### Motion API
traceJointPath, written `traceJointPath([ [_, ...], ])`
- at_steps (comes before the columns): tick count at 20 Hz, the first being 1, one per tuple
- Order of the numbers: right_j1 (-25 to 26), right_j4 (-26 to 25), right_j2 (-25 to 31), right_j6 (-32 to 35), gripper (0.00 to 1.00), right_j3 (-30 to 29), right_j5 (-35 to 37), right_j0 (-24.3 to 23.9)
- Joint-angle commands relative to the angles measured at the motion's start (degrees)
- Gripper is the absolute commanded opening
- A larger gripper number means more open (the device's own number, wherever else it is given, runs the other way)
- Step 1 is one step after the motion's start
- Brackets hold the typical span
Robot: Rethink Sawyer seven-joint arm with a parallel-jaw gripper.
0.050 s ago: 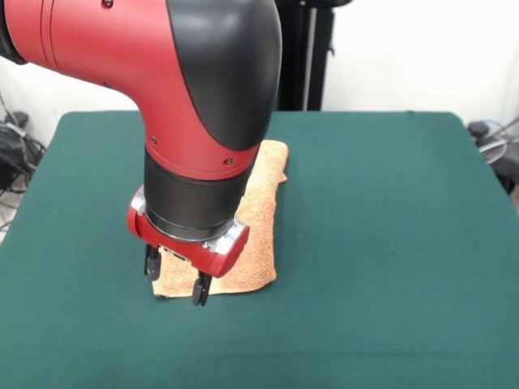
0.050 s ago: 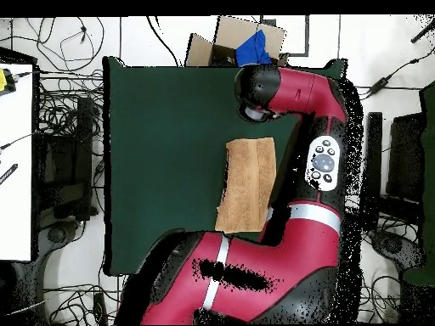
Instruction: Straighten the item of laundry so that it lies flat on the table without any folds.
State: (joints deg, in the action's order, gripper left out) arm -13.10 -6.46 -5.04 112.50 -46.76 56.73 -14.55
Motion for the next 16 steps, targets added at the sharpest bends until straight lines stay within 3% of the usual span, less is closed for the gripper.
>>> traceJointPath([
  [1, 0.08, -3.18, 6.64, -12.83, 1.0, -12.61, -1.78, -1.35],
  [16, 2.01, -5.82, 8.47, -13.39, 1.0, -13.48, -2.75, -2.5],
])
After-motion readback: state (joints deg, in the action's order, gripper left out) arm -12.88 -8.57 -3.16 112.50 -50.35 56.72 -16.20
